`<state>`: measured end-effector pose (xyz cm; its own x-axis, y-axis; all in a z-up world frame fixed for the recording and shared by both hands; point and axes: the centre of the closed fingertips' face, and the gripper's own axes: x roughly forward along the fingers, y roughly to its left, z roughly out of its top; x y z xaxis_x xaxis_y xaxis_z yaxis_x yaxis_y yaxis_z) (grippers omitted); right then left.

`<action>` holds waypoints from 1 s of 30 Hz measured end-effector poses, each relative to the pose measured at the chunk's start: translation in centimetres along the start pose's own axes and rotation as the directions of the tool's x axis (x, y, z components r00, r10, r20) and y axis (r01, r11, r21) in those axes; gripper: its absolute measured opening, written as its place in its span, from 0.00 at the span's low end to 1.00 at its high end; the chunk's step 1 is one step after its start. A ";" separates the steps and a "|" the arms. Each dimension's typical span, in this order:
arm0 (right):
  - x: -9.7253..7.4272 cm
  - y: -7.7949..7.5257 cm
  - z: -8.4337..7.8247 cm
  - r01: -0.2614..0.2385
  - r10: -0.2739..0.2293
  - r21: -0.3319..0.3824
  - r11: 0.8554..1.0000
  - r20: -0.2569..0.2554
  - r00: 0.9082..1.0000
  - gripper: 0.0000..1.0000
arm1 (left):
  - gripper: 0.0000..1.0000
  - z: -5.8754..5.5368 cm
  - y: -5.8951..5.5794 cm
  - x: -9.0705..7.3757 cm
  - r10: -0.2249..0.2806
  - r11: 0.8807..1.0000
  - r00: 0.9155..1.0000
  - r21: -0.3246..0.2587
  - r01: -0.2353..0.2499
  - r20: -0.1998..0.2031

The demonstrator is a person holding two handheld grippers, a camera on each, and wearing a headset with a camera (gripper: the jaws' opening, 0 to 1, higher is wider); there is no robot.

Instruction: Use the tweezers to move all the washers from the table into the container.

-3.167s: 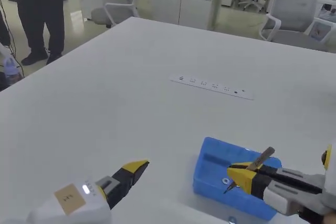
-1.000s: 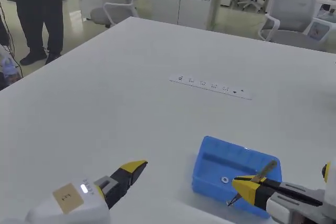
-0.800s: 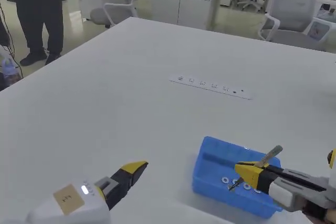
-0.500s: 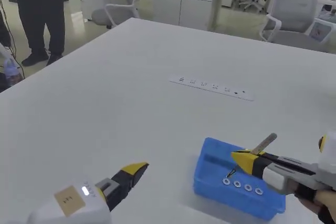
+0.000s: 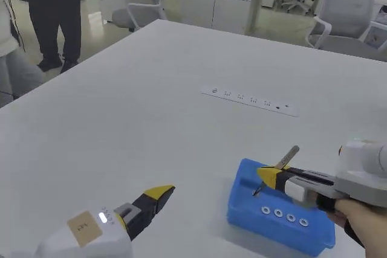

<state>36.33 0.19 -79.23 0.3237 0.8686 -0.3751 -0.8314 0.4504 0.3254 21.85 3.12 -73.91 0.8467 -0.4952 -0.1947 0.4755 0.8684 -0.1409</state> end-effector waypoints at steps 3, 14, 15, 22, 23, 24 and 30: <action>0.4 -0.6 -0.7 0.015 -0.015 -0.004 1.000 -0.030 0.999 0.03 | 0.89 -0.1 0.0 0.0 0.000 1.000 1.000 0.006 0.000 -0.004; 1.7 -1.6 -2.2 0.014 -0.015 -0.019 1.000 -0.080 0.997 0.03 | 0.89 -0.4 0.1 0.2 0.005 1.000 1.000 0.006 -0.005 -0.026; 1.8 -1.7 -2.3 0.014 -0.017 -0.034 0.999 -0.088 0.996 0.03 | 0.89 -0.4 0.1 0.2 0.006 1.000 1.000 0.004 -0.006 -0.027; 2.2 -2.1 -2.8 0.008 -0.017 -0.078 0.997 -0.107 0.994 0.03 | 0.89 -0.6 0.1 0.3 0.005 1.000 0.999 -0.001 -0.005 -0.037; 2.1 -2.2 -2.8 0.009 -0.019 -0.089 0.996 -0.114 0.993 0.03 | 0.89 -0.6 0.1 0.3 0.003 1.000 0.999 -0.003 -0.003 -0.035; 2.2 -2.2 -2.8 0.006 -0.017 -0.094 0.996 -0.114 0.993 0.03 | 0.89 -0.6 0.1 0.2 0.003 1.000 0.999 -0.003 -0.003 -0.035; 2.1 -2.0 -2.9 -0.013 -0.004 -0.143 0.990 -0.121 0.993 0.04 | 0.89 -0.7 -0.1 0.2 -0.003 1.000 0.999 -0.008 0.003 -0.036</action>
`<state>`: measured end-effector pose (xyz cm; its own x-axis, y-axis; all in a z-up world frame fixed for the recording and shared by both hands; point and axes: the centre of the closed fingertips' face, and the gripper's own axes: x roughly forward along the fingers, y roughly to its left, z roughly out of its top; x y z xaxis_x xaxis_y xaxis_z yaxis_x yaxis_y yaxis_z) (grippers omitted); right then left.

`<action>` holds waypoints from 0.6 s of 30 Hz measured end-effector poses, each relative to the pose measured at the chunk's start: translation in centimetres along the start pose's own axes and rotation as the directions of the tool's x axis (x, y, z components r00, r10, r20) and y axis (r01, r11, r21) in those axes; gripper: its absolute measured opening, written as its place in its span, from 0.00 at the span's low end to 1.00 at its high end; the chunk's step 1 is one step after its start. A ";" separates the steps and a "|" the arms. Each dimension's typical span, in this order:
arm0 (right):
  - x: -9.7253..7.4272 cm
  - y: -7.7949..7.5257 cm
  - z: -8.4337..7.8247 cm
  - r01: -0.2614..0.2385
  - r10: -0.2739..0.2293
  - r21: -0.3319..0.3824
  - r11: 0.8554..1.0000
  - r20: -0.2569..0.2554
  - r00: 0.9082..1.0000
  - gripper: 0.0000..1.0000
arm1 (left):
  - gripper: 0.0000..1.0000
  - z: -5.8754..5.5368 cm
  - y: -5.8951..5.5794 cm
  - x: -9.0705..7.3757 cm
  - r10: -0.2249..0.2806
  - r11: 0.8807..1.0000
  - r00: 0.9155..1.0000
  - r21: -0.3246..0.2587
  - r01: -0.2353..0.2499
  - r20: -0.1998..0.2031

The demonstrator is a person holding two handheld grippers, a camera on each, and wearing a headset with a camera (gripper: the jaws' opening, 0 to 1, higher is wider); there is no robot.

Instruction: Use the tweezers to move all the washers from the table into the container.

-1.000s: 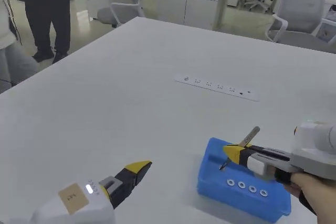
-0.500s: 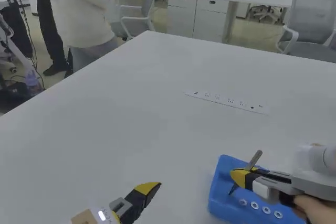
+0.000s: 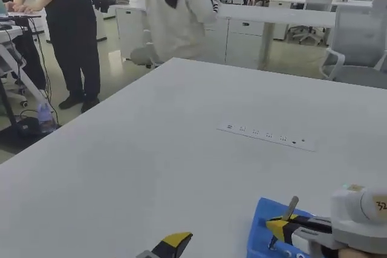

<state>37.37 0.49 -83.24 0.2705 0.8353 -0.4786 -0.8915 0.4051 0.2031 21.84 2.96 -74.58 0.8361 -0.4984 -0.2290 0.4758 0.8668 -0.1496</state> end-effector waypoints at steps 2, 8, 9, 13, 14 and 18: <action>-0.1 0.0 0.0 -0.001 0.001 -0.009 1.000 -0.001 1.000 0.04 | 0.89 -0.1 -0.1 0.0 -0.003 1.000 1.000 0.000 0.003 -0.005; -1.1 -0.1 1.8 0.020 -0.020 0.005 1.000 0.074 0.997 0.04 | 0.89 -0.3 -0.2 0.1 -0.007 1.000 1.000 -0.005 0.007 -0.012; -1.4 0.0 2.2 0.019 -0.019 0.006 1.000 0.089 0.996 0.04 | 0.89 -0.3 -0.2 0.1 -0.006 1.000 1.000 -0.005 0.006 -0.011; -3.3 0.9 4.0 0.024 -0.024 0.001 1.000 0.149 0.989 0.04 | 0.89 -0.1 -0.2 0.0 -0.005 1.000 1.000 -0.010 0.005 -0.002; -3.7 1.1 4.2 0.025 -0.025 0.002 1.000 0.157 0.987 0.04 | 0.89 -0.1 -0.1 0.0 -0.002 1.000 1.000 -0.011 0.002 0.000; -6.2 2.0 4.8 0.029 -0.029 0.000 1.000 0.184 0.983 0.04 | 0.89 0.4 0.0 -0.1 0.004 1.000 1.000 -0.029 -0.004 0.020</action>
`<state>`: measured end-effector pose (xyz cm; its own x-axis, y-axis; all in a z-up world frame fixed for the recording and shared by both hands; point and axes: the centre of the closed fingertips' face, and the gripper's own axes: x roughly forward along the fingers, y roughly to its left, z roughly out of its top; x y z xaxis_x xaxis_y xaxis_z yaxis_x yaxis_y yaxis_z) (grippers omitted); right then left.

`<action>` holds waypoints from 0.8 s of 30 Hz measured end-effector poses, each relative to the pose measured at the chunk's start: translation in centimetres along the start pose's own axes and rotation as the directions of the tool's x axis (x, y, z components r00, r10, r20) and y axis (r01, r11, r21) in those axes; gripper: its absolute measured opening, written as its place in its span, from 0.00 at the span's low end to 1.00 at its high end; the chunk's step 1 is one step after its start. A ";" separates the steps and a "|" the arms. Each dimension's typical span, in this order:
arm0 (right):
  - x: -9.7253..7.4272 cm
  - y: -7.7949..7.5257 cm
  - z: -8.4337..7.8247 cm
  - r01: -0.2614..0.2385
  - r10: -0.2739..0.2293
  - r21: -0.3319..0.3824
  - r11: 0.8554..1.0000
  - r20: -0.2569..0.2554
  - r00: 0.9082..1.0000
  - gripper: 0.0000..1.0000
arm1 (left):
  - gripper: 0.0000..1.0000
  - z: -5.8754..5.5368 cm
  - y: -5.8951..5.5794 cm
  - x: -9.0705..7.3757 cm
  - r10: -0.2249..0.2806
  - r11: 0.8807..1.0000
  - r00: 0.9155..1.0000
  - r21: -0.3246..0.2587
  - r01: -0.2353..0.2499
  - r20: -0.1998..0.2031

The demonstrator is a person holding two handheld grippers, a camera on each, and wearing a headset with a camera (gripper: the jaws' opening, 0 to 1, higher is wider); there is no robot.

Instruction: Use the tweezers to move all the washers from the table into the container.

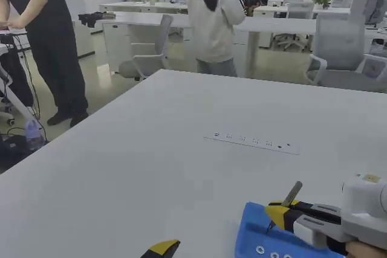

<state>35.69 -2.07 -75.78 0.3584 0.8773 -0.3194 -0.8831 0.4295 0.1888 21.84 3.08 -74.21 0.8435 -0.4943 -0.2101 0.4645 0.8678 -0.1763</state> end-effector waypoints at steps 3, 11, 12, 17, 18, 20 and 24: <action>-2.0 0.5 0.6 0.001 -0.001 0.017 1.000 0.030 1.000 0.04 | 0.87 0.1 0.4 -0.1 0.007 0.999 1.000 -0.035 -0.007 0.008; -6.4 2.7 -1.6 0.001 -0.002 0.041 0.999 0.013 1.000 0.04 | 0.87 0.0 0.3 -0.2 -0.004 0.997 1.000 -0.074 0.004 -0.004; -6.8 3.0 -2.0 0.000 -0.001 0.043 0.999 0.006 1.000 0.04 | 0.87 0.0 0.0 -0.2 -0.034 0.993 0.999 -0.114 0.033 -0.008; -8.8 4.5 -4.3 -0.023 0.025 0.034 0.999 -0.037 0.999 0.04 | 0.86 0.3 -0.1 -0.3 -0.080 0.973 0.997 -0.215 0.080 0.007; -9.2 5.1 -5.0 -0.037 0.038 0.027 0.999 -0.054 0.998 0.04 | 0.86 0.4 -0.1 -0.3 -0.084 0.972 0.996 -0.218 0.083 0.008; -9.7 5.7 -6.0 -0.054 0.056 0.036 0.998 -0.076 0.996 0.04 | 0.83 0.5 -0.3 -0.2 -0.110 0.964 0.994 -0.244 0.109 0.008; -10.9 6.8 -7.9 -0.075 0.081 0.053 0.996 -0.114 0.990 0.04 | 0.75 0.1 -2.4 0.1 -0.260 0.907 0.965 -0.352 0.230 -0.041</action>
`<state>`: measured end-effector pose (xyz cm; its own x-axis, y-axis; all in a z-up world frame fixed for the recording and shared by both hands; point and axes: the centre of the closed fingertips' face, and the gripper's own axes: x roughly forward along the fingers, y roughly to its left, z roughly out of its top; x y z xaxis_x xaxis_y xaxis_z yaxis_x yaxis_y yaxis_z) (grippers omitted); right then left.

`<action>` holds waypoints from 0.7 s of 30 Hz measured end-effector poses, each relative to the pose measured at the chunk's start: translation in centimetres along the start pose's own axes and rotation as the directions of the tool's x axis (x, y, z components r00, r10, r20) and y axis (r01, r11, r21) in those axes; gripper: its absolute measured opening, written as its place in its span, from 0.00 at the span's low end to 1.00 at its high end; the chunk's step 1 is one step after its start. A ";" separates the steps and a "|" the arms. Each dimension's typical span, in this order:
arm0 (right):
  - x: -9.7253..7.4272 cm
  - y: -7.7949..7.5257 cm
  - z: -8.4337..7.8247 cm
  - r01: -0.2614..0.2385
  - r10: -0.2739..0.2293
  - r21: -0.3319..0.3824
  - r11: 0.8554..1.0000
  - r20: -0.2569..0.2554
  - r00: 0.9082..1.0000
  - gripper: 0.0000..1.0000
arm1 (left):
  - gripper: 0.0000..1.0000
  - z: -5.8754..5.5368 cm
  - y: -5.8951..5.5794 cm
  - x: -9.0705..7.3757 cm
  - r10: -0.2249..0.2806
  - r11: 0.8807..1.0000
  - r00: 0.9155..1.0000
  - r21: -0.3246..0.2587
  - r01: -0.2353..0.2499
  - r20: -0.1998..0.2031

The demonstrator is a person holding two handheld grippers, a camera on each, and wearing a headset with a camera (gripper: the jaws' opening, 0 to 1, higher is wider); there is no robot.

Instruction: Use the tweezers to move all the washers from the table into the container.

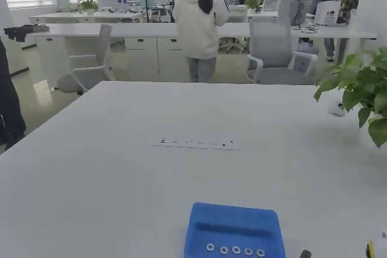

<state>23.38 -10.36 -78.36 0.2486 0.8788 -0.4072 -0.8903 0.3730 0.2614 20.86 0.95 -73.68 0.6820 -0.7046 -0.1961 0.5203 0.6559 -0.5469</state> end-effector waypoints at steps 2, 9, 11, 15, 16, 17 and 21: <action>-0.5 0.6 -0.8 -0.006 0.006 0.018 1.000 -0.001 1.000 0.04 | 0.69 0.0 -0.6 0.5 -0.035 0.999 0.999 0.028 0.036 -0.032; -1.2 2.9 -2.9 -0.044 0.042 -0.019 0.999 -0.074 0.996 0.04 | 0.51 -0.6 -3.9 2.6 -0.165 0.966 0.969 0.167 0.196 -0.186; -1.2 3.5 -2.4 -0.073 0.070 -0.035 0.997 -0.081 0.994 0.04 | 0.51 -0.1 -5.5 3.2 -0.245 0.954 0.952 0.131 0.270 -0.183; -1.4 4.4 -0.3 -0.135 0.123 -0.120 0.984 -0.104 0.987 0.04 | 0.46 1.9 -7.6 3.8 -0.336 0.921 0.922 0.136 0.364 -0.191; -1.4 4.6 0.1 -0.153 0.134 -0.154 0.976 -0.124 0.983 0.04 | 0.43 2.4 -8.0 3.8 -0.348 0.913 0.917 0.154 0.379 -0.196; -1.4 4.7 0.4 -0.165 0.142 -0.177 0.970 -0.131 0.981 0.04 | 0.40 3.0 -8.7 3.8 -0.370 0.895 0.906 0.181 0.407 -0.207; -1.4 5.7 1.8 -0.206 0.175 -0.224 0.952 -0.152 0.973 0.04 | 0.31 4.0 -10.3 4.1 -0.396 0.850 0.882 0.262 0.458 -0.255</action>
<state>18.65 -8.88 -74.74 0.0280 0.8748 -0.4837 -0.9848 0.1071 0.1368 20.35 -7.62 -65.54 0.2642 -0.9505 -0.1639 0.8890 0.3058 -0.3407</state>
